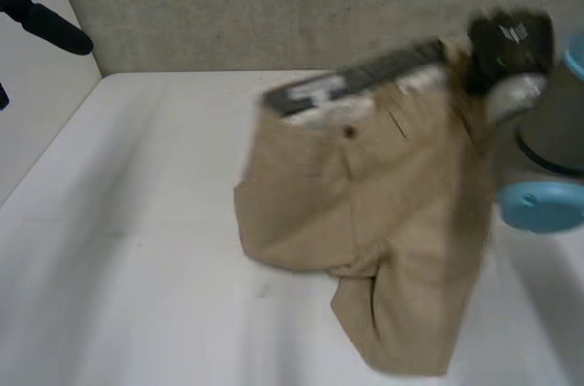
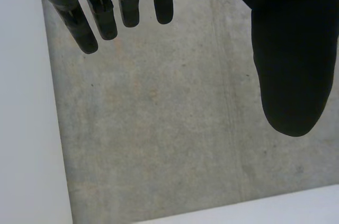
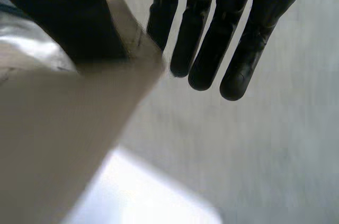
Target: Fold the shorts.
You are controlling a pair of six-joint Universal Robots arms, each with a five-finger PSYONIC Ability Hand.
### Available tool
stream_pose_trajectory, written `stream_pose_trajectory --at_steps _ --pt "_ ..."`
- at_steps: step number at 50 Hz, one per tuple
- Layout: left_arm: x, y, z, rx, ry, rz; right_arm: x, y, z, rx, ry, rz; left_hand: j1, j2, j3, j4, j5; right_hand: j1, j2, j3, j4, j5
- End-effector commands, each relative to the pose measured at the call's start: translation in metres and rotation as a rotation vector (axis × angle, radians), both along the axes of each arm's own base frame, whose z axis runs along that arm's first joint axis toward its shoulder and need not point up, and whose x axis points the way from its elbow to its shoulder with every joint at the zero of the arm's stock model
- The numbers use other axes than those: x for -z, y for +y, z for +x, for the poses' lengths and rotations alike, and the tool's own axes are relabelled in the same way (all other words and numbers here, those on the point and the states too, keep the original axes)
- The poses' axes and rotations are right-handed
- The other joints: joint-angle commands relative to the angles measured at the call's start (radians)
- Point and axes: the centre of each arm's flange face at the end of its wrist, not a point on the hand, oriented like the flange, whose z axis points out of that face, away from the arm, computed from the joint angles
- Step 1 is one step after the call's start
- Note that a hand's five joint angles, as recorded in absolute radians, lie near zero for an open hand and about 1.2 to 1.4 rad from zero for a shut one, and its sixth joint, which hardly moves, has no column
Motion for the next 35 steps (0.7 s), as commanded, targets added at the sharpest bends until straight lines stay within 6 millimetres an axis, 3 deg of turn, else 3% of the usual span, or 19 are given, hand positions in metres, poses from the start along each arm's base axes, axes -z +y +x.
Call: stream_pose_trajectory --at_steps 1,5,11,15,21,27,32,35 --pt "0.023 -0.005 -0.008 0.026 -0.02 0.074 0.071 -0.017 -0.068 0.153 0.082 0.312 -0.043 -0.035 -0.049 -0.038 -0.048 -0.682 -0.856 -0.86 -0.865 -0.845" --pt "0.035 -0.002 -0.022 0.074 -0.033 0.115 0.069 -0.008 -0.067 0.11 0.083 0.352 -0.043 -0.035 -0.049 -0.038 -0.048 -0.682 -0.856 -0.86 -0.865 -0.845" --pt "0.055 0.009 -0.051 0.169 -0.057 0.172 0.024 0.015 -0.05 -0.129 0.066 0.238 -0.043 -0.035 -0.049 -0.038 -0.048 -0.682 -0.856 -0.86 -0.865 -0.845" --pt "0.07 0.014 -0.065 0.214 -0.077 0.221 0.015 0.031 -0.037 -0.312 0.097 0.212 -0.033 -0.025 -0.04 -0.028 -0.039 -0.682 -0.856 -0.86 -0.865 -0.845" --pt "0.115 0.025 -0.089 0.291 -0.132 0.347 0.031 0.046 -0.031 -0.477 0.265 0.217 -0.021 -0.013 -0.028 -0.017 -0.027 -0.682 -0.856 -0.86 -0.865 -0.845" --pt "0.158 0.026 -0.109 0.338 -0.181 0.452 0.051 0.05 -0.046 -0.486 0.486 0.256 -0.021 -0.013 -0.028 -0.017 -0.027 -0.681 -0.855 -0.858 -0.864 -0.844" --pt "0.196 0.021 -0.132 0.384 -0.202 0.469 0.065 0.049 -0.057 -0.469 0.528 0.298 0.011 0.019 0.004 0.016 0.005 -0.666 -0.84 -0.844 -0.849 -0.829" --pt "0.208 0.016 -0.141 0.39 -0.204 0.459 0.071 0.052 -0.058 -0.468 0.506 0.323 0.017 0.025 0.01 0.022 0.011 -0.61 -0.784 -0.788 -0.793 -0.774"
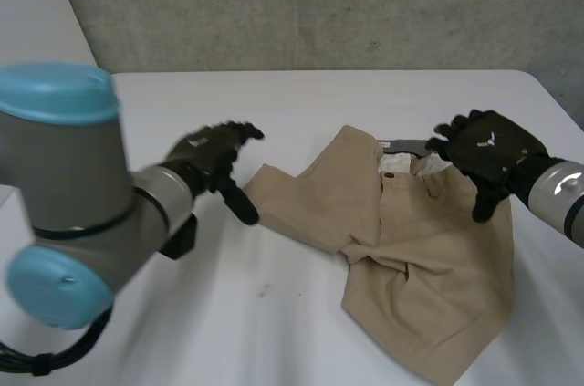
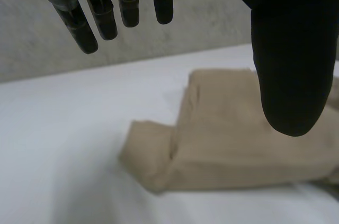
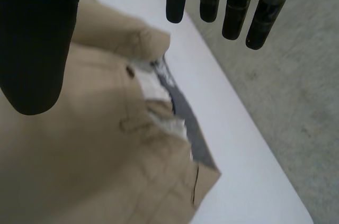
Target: Fold the shorts.
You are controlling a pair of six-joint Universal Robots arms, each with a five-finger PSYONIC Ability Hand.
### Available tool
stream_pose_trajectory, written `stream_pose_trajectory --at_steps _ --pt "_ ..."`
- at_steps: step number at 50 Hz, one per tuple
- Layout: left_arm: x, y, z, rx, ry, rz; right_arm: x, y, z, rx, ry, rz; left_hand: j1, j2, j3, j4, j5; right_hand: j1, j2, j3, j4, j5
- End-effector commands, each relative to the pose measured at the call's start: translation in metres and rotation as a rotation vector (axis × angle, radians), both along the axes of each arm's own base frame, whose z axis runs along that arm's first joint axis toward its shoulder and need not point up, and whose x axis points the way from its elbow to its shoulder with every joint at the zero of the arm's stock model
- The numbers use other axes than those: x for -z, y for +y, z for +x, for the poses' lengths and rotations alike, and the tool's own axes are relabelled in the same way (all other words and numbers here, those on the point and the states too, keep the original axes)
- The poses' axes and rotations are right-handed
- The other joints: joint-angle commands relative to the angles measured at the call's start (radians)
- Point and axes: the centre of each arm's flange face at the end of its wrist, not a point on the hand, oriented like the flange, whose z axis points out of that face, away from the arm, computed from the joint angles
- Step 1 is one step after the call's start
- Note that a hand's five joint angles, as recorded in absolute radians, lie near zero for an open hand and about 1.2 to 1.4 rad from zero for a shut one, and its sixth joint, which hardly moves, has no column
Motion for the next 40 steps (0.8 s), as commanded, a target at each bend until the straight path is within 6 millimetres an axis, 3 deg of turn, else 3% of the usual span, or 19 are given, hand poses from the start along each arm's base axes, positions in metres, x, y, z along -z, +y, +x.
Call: stream_pose_trajectory --at_steps 1,11,14,15,17,19,23,24,27,28,31,32,38,40 --pt "0.047 -0.013 -0.028 0.038 -0.012 0.009 0.017 0.002 -0.01 0.035 0.018 0.053 0.037 0.045 0.031 0.042 0.032 0.045 0.029 0.034 0.015 0.006" --pt "0.088 -0.031 -0.043 0.058 -0.073 0.024 0.038 0.007 -0.012 0.109 -0.145 0.117 0.222 0.23 0.215 0.227 0.217 0.057 0.041 0.046 0.027 0.017" --pt "0.1 -0.034 -0.049 0.085 -0.12 0.008 0.04 0.007 -0.013 0.118 -0.168 0.121 0.395 0.403 0.388 0.4 0.39 0.069 0.052 0.058 0.039 0.029" --pt "0.103 -0.034 -0.05 0.092 -0.133 0.005 0.042 0.008 -0.013 0.124 -0.176 0.121 0.462 0.47 0.456 0.467 0.457 0.069 0.052 0.058 0.039 0.029" --pt "0.107 -0.035 -0.053 0.103 -0.163 -0.014 0.044 0.009 -0.013 0.128 -0.178 0.122 1.106 1.114 1.099 1.111 1.101 0.072 0.055 0.061 0.042 0.032" --pt "0.106 -0.035 -0.054 0.11 -0.176 -0.028 0.044 0.008 -0.014 0.139 -0.179 0.12 1.179 1.187 1.172 1.184 1.174 0.072 0.055 0.061 0.042 0.032" --pt "0.087 -0.037 -0.054 0.085 -0.174 -0.084 0.044 0.008 -0.016 0.16 -0.173 0.117 1.179 1.187 1.172 1.184 1.174 0.072 0.055 0.061 0.042 0.032" --pt "0.065 -0.042 -0.053 0.061 -0.139 -0.147 0.044 0.008 -0.016 0.161 -0.172 0.117 1.179 1.187 1.172 1.184 1.174 0.072 0.055 0.061 0.042 0.032" --pt "0.025 -0.056 -0.052 0.019 -0.056 -0.283 0.045 0.008 -0.016 0.164 -0.171 0.118 1.179 1.187 1.172 1.184 1.174 0.072 0.055 0.061 0.042 0.032" --pt "0.0 -0.071 -0.049 -0.018 0.009 -0.388 0.045 0.008 -0.016 0.165 -0.17 0.119 1.179 1.187 1.172 1.184 1.174 0.072 0.055 0.061 0.042 0.032" --pt "-0.021 -0.105 -0.036 -0.095 0.051 -0.512 0.045 0.008 -0.016 0.166 -0.17 0.121 1.179 1.187 1.172 1.184 1.174 0.072 0.055 0.061 0.042 0.032" --pt "-0.028 -0.127 -0.027 -0.133 0.041 -0.574 0.046 0.009 -0.016 0.166 -0.169 0.122 1.179 1.187 1.172 1.184 1.174 0.072 0.055 0.061 0.042 0.032" --pt "-0.032 -0.178 -0.022 -0.195 -0.074 -0.735 0.048 0.018 -0.011 0.15 -0.168 0.136 1.179 1.187 1.172 1.184 1.174 0.066 0.049 0.055 0.036 0.026" --pt "-0.023 -0.199 -0.015 -0.225 -0.119 -0.77 0.048 0.02 -0.01 0.144 -0.167 0.14 1.179 1.187 1.172 1.184 1.174 0.063 0.046 0.052 0.033 0.023"
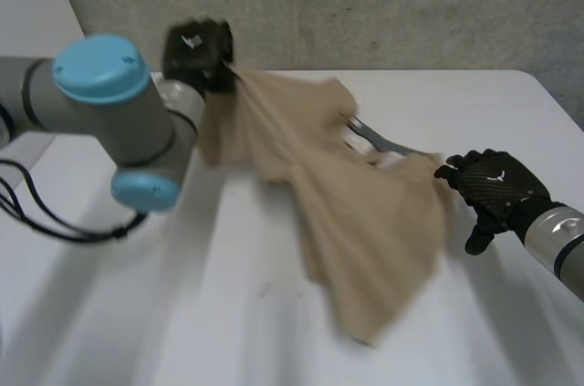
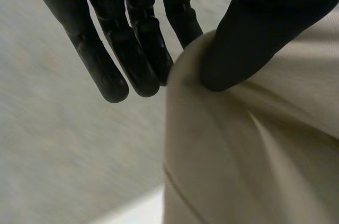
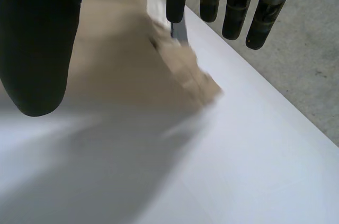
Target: Fold the shorts.
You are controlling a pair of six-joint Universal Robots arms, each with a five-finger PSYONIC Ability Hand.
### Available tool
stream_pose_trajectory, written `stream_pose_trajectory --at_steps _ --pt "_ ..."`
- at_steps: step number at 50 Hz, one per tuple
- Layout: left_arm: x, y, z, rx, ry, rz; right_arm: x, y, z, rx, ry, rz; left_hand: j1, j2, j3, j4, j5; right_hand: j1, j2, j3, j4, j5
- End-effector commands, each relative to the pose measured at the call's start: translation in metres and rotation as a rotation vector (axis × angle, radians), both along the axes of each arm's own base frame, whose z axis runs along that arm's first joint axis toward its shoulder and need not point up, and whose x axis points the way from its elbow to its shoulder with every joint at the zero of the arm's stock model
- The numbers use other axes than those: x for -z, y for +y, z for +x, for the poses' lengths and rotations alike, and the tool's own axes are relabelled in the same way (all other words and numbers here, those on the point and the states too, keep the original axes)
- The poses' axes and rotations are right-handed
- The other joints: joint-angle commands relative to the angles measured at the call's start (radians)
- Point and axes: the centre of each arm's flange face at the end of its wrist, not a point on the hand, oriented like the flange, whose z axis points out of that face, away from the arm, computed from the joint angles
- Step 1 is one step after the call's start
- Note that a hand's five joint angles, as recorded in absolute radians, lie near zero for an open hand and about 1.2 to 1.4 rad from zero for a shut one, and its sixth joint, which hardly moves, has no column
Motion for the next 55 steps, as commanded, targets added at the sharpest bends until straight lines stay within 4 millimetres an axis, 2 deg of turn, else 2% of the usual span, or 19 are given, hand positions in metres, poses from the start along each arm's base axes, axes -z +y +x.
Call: stream_pose_trajectory --at_steps 1,3,4,6,7,8,9,11,13,21,25,29,31,38,43,46,52,55 --pt "0.006 -0.077 0.018 -0.14 -0.109 -0.193 0.003 0.012 0.007 -0.027 0.001 0.016 0.269 0.201 0.209 0.206 0.241 0.063 0.044 0.05 0.031 0.023" --pt "0.015 -0.083 0.017 -0.134 -0.113 -0.192 0.004 0.018 0.013 -0.05 0.002 0.023 0.269 0.201 0.209 0.206 0.241 0.063 0.044 0.05 0.031 0.023" --pt "0.026 -0.084 0.016 -0.116 -0.121 -0.179 0.005 0.019 0.015 -0.058 0.002 0.025 0.078 0.009 0.017 0.015 0.049 0.063 0.044 0.05 0.031 0.023" --pt "0.036 -0.084 0.014 -0.09 -0.129 -0.167 0.006 0.025 0.02 -0.071 0.005 0.03 -0.724 -0.793 -0.785 -0.788 -0.753 0.063 0.044 0.05 0.031 0.023" --pt "0.041 -0.082 0.013 -0.078 -0.137 -0.158 0.006 0.026 0.021 -0.074 0.007 0.029 -0.952 -1.021 -1.013 -1.015 -0.981 0.063 0.044 0.05 0.031 0.023" --pt "0.051 -0.078 0.011 -0.056 -0.151 -0.137 0.006 0.027 0.022 -0.075 0.008 0.031 -0.877 -0.946 -0.938 -0.94 -0.906 0.06 0.041 0.047 0.029 0.02" --pt "0.057 -0.077 0.011 -0.052 -0.158 -0.122 0.006 0.027 0.022 -0.076 0.009 0.03 -0.952 -1.021 -1.013 -1.015 -0.981 0.06 0.041 0.047 0.029 0.02" --pt "0.073 -0.069 0.011 -0.038 -0.177 -0.079 0.007 0.029 0.023 -0.073 0.013 0.032 -0.952 -1.021 -1.013 -1.015 -0.981 0.057 0.038 0.044 0.026 0.017" --pt "0.078 -0.063 0.01 -0.035 -0.185 -0.063 0.007 0.029 0.024 -0.078 0.013 0.031 -0.952 -1.021 -1.013 -1.015 -0.981 0.057 0.038 0.044 0.026 0.017" --pt "0.047 -0.028 0.031 -0.067 -0.202 -0.011 -0.008 0.022 0.04 -0.138 0.011 -0.043 -0.952 -1.021 -1.013 -1.015 -0.981 0.08 0.062 0.067 0.049 0.041" --pt "0.03 -0.001 0.048 -0.097 -0.21 0.03 -0.016 0.002 0.05 -0.159 0.002 -0.097 -0.952 -1.02 -1.012 -1.015 -0.98 0.13 0.112 0.117 0.099 0.09" --pt "0.025 0.033 0.061 -0.09 -0.218 0.116 -0.02 -0.031 0.064 -0.184 0.004 -0.165 -0.943 -1.012 -1.004 -1.006 -0.972 0.236 0.217 0.223 0.204 0.196" --pt "0.024 0.054 0.067 -0.08 -0.207 0.182 -0.018 -0.04 0.069 -0.2 0.012 -0.183 -0.916 -0.985 -0.977 -0.98 -0.945 0.245 0.226 0.232 0.213 0.205" --pt "0.027 0.099 0.085 -0.075 -0.099 0.402 -0.007 -0.065 0.101 -0.352 0.039 -0.268 -0.896 -0.965 -0.957 -0.959 -0.924 0.242 0.223 0.229 0.211 0.202" --pt "0.041 0.133 0.099 -0.101 -0.019 0.634 0.003 -0.077 0.115 -0.442 0.024 -0.298 -0.887 -0.956 -0.948 -0.95 -0.916 0.245 0.226 0.232 0.213 0.205" --pt "0.052 0.152 0.102 -0.109 -0.011 0.741 0.012 -0.083 0.125 -0.479 0.019 -0.303 -0.887 -0.956 -0.948 -0.95 -0.916 0.245 0.226 0.232 0.213 0.205" --pt "0.073 0.183 0.099 -0.076 -0.053 0.839 0.025 -0.091 0.139 -0.526 0.027 -0.334 -0.887 -0.956 -0.948 -0.95 -0.916 0.251 0.232 0.238 0.219 0.211" --pt "0.077 0.187 0.097 -0.07 -0.062 0.844 0.031 -0.097 0.142 -0.533 0.043 -0.354 -0.884 -0.953 -0.945 -0.947 -0.913 0.271 0.253 0.258 0.24 0.232"
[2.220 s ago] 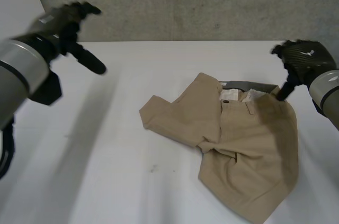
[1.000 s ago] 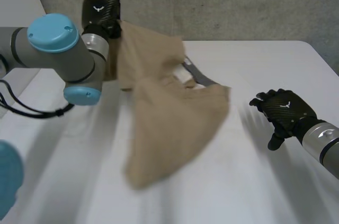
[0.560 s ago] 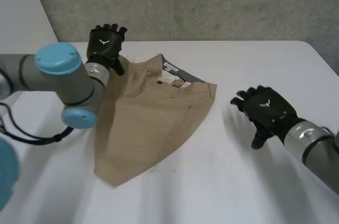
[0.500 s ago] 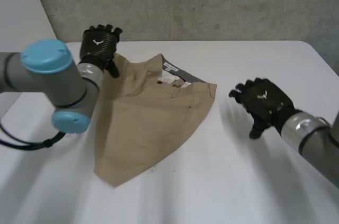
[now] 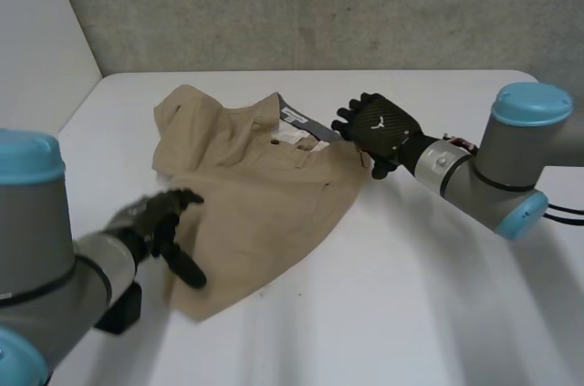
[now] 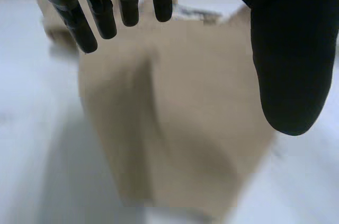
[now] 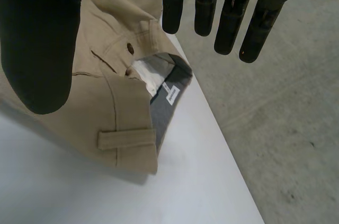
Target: Fold the shorts.
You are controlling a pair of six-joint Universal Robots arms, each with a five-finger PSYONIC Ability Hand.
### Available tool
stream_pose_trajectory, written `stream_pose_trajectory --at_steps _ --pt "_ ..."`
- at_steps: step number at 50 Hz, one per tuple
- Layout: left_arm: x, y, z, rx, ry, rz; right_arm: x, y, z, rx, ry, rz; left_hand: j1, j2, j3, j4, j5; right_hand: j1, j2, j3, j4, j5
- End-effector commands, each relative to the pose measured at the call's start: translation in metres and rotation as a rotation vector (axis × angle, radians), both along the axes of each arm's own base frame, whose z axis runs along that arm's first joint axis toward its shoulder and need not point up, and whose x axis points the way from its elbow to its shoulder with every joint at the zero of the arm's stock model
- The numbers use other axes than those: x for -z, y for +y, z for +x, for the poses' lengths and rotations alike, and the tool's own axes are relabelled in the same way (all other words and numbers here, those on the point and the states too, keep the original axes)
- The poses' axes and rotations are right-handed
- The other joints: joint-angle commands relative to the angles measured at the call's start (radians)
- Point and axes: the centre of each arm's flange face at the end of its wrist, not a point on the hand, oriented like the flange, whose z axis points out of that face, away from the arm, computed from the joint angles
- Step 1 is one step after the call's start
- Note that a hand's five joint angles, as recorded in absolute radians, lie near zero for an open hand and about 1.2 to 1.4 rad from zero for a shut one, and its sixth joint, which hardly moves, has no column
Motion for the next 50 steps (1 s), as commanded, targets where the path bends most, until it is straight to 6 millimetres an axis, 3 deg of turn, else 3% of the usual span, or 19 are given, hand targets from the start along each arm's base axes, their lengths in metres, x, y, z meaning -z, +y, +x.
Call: stream_pose_trajectory --at_steps 1,6,13,17,21,23,25,28,31,36,39,45,49,50 --pt "0.021 0.026 -0.004 0.042 -0.029 0.076 0.017 -0.013 0.011 -0.031 0.017 -0.043 0.043 0.043 0.033 0.042 0.023 0.169 0.126 0.117 0.117 0.121" --pt "0.033 0.02 -0.003 -0.003 -0.06 0.053 0.029 -0.02 0.014 -0.047 0.019 -0.048 0.175 0.175 0.165 0.174 0.155 0.187 0.144 0.135 0.135 0.139" --pt "0.048 0.014 -0.005 -0.009 -0.087 0.051 0.043 -0.026 0.017 -0.061 0.025 -0.029 0.196 0.196 0.186 0.195 0.175 0.211 0.168 0.159 0.158 0.162" --pt "0.055 0.011 -0.007 -0.008 -0.085 0.044 0.045 -0.027 0.019 -0.081 0.026 -0.014 0.272 0.272 0.262 0.271 0.252 0.328 0.285 0.276 0.276 0.279" --pt "0.059 0.009 -0.008 -0.008 -0.08 0.033 0.046 -0.026 0.02 -0.101 0.024 -0.007 0.618 0.618 0.608 0.617 0.597 0.732 0.689 0.68 0.68 0.684" --pt "0.059 0.008 -0.009 -0.009 -0.076 0.024 0.047 -0.025 0.021 -0.119 0.021 -0.005 0.797 0.797 0.787 0.796 0.776 1.08 1.037 1.028 1.028 1.032" --pt "0.058 0.007 -0.01 -0.007 -0.072 0.015 0.048 -0.023 0.021 -0.127 0.021 0.0 1.005 1.005 0.995 1.005 0.985 1.081 1.038 1.03 1.029 1.033" --pt "0.053 0.007 -0.012 -0.001 -0.061 -0.006 0.045 -0.023 0.021 -0.119 0.022 -0.008 1.193 1.193 1.183 1.192 1.173 1.081 1.038 1.03 1.029 1.033" --pt "0.045 0.005 -0.014 0.004 -0.049 -0.037 0.031 -0.024 0.017 -0.067 0.022 -0.011 1.194 1.194 1.183 1.193 1.173 1.081 1.038 1.03 1.029 1.033" --pt "-0.004 -0.004 -0.018 0.012 0.01 -0.211 0.007 -0.022 0.007 0.066 0.028 -0.009 1.194 1.194 1.183 1.193 1.173 1.081 1.038 1.03 1.029 1.033" --pt "-0.023 -0.011 -0.017 0.011 0.014 -0.298 -0.011 -0.007 0.0 0.082 0.031 0.037 1.194 1.194 1.183 1.193 1.173 1.081 1.038 1.03 1.029 1.033" --pt "-0.042 -0.024 -0.008 -0.008 -0.02 -0.398 -0.04 0.034 -0.019 0.104 0.022 0.193 1.194 1.194 1.183 1.193 1.173 1.081 1.038 1.03 1.029 1.033" --pt "-0.045 -0.03 -0.006 -0.007 -0.049 -0.425 -0.058 0.071 -0.034 0.127 0.049 0.31 1.194 1.194 1.183 1.193 1.173 1.081 1.038 1.03 1.029 1.033" --pt "-0.046 -0.031 -0.005 -0.008 -0.054 -0.43 -0.062 0.088 -0.041 0.137 0.078 0.384 1.194 1.194 1.183 1.193 1.173 1.081 1.038 1.03 1.029 1.033"
